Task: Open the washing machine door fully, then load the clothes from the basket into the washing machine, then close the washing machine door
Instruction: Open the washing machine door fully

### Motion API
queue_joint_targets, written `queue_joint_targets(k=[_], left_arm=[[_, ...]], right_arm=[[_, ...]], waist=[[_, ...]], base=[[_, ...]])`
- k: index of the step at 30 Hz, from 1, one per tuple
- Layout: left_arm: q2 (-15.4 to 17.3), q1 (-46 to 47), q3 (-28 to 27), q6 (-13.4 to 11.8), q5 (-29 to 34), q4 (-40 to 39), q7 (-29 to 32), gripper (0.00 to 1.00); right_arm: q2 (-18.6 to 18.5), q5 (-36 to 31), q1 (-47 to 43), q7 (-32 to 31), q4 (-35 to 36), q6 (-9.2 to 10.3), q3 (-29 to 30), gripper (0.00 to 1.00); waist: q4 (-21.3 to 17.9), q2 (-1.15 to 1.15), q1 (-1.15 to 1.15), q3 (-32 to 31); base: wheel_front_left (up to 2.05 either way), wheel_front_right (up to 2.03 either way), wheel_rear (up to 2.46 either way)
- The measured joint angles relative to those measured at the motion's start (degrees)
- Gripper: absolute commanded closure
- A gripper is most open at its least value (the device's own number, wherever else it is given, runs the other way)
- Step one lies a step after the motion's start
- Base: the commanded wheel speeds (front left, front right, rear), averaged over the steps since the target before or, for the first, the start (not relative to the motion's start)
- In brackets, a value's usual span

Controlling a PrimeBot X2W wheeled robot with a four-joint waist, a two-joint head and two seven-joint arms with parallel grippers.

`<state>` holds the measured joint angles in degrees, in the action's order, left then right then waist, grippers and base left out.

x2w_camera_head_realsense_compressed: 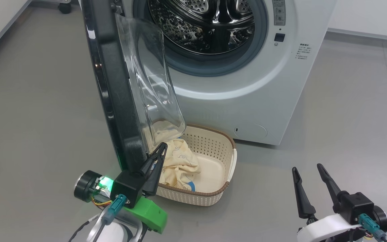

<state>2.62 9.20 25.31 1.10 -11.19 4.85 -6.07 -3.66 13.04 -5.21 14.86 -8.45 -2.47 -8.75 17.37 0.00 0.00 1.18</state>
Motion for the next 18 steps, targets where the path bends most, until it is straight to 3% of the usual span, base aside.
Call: queue_joint_targets(k=[18], left_arm=[[-0.10, -0.47, -1.49, -3.26, -0.42, 1.51, -0.13, 1.00]], right_arm=[[0.38, -0.18, 0.00, 0.00, -0.21, -1.00, 0.94, 0.00]], waist=[[0.50, 0.00, 0.00, 0.01]], base=[[0.00, 0.00, 0.00]])
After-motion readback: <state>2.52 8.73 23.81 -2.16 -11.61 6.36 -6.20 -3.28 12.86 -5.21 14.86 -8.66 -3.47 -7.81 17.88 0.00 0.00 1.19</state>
